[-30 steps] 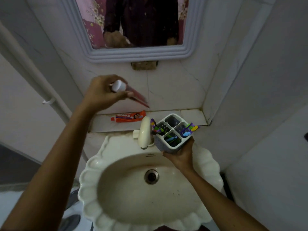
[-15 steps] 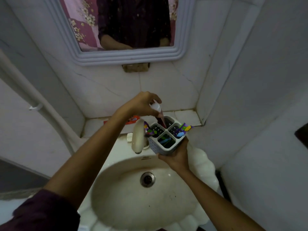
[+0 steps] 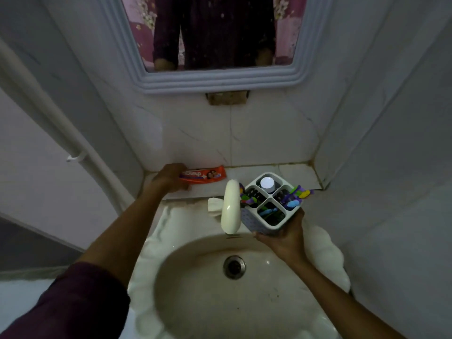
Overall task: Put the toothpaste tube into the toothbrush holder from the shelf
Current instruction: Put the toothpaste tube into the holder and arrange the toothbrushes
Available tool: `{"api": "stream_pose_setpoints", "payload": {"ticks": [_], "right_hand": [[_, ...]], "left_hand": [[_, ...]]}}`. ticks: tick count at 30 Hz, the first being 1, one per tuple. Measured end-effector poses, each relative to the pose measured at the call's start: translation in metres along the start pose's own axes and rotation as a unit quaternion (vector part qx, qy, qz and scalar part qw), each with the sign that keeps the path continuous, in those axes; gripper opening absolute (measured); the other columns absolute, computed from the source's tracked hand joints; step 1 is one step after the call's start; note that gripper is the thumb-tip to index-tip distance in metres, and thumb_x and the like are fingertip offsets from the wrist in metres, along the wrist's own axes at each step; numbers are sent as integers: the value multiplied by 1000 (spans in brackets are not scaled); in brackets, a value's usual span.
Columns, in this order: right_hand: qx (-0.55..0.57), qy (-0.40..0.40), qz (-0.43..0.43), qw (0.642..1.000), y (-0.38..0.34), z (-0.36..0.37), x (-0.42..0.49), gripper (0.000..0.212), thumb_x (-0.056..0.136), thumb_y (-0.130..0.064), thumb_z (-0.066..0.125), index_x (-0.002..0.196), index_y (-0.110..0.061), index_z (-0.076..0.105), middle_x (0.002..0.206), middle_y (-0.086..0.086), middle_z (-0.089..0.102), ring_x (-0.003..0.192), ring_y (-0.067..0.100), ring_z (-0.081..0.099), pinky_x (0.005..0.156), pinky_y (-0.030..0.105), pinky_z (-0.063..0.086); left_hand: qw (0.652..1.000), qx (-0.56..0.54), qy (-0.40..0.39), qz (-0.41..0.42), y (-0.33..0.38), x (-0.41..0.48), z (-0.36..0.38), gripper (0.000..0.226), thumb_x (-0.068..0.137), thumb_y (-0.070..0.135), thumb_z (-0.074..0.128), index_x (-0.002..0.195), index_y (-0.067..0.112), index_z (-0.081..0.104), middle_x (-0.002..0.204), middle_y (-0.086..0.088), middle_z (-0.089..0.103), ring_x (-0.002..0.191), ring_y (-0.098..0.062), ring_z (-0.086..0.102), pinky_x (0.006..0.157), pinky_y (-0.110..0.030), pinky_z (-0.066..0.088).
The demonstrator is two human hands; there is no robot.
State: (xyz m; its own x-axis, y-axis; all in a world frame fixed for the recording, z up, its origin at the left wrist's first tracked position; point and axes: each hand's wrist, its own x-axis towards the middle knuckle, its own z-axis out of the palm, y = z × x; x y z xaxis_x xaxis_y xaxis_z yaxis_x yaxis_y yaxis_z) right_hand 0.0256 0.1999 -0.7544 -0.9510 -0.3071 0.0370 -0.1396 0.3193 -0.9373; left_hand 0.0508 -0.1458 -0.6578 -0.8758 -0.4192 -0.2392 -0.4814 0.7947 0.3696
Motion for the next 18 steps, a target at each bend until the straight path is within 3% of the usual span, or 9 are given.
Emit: {"api": "stream_pose_setpoints", "payload": {"ticks": [2, 6, 10, 13, 15, 18], "right_hand": [[10, -2, 1, 1000, -2, -1, 0, 99, 53, -10, 98, 133, -16, 39, 109, -1, 60, 92, -1, 62, 74, 13, 53], [7, 7, 16, 1000, -13, 0, -2, 99, 53, -13, 98, 133, -19, 38, 114, 3, 61, 98, 13, 64, 81, 27, 54], [23, 8, 16, 1000, -16, -1, -5, 101, 54, -11, 97, 134, -20, 37, 116, 1, 61, 99, 10, 63, 82, 25, 54], [41, -1, 14, 999, -18, 0, -4, 97, 56, 8, 92, 131, -15, 35, 117, -2, 58, 97, -5, 63, 79, 23, 57], [50, -3, -15, 999, -15, 1, -3, 95, 56, 29, 80, 125, -17, 33, 121, -6, 52, 99, -13, 62, 75, 14, 56], [57, 24, -15, 998, -10, 4, -2, 108, 46, 17, 91, 122, -31, 33, 124, -11, 53, 108, -9, 61, 84, 17, 55]], "left_hand": [[1000, -2, 15, -10, -17, 4, 9, 59, 66, 17, 80, 120, 10, 58, 128, -16, 57, 118, -32, 51, 95, -32, 39], [999, -6, 40, -3, -35, 9, 16, 54, 68, 17, 79, 118, 7, 61, 124, -19, 59, 113, -34, 54, 95, -34, 40], [996, -23, 82, 27, -37, 3, 7, 40, 75, 12, 73, 114, 6, 63, 119, -19, 62, 106, -35, 60, 89, -36, 48], [983, -128, 122, 45, -31, -12, -18, 30, 75, 8, 74, 103, 6, 63, 106, -19, 64, 80, -21, 69, 66, -27, 60], [967, -183, 164, 68, -16, -29, -43, 24, 76, 10, 74, 97, 12, 63, 96, -18, 67, 72, -18, 70, 64, -21, 58], [933, -268, 194, 139, 21, -66, -83, 16, 78, 18, 73, 88, 26, 63, 86, -19, 69, 74, -30, 72, 68, -25, 60]]}}
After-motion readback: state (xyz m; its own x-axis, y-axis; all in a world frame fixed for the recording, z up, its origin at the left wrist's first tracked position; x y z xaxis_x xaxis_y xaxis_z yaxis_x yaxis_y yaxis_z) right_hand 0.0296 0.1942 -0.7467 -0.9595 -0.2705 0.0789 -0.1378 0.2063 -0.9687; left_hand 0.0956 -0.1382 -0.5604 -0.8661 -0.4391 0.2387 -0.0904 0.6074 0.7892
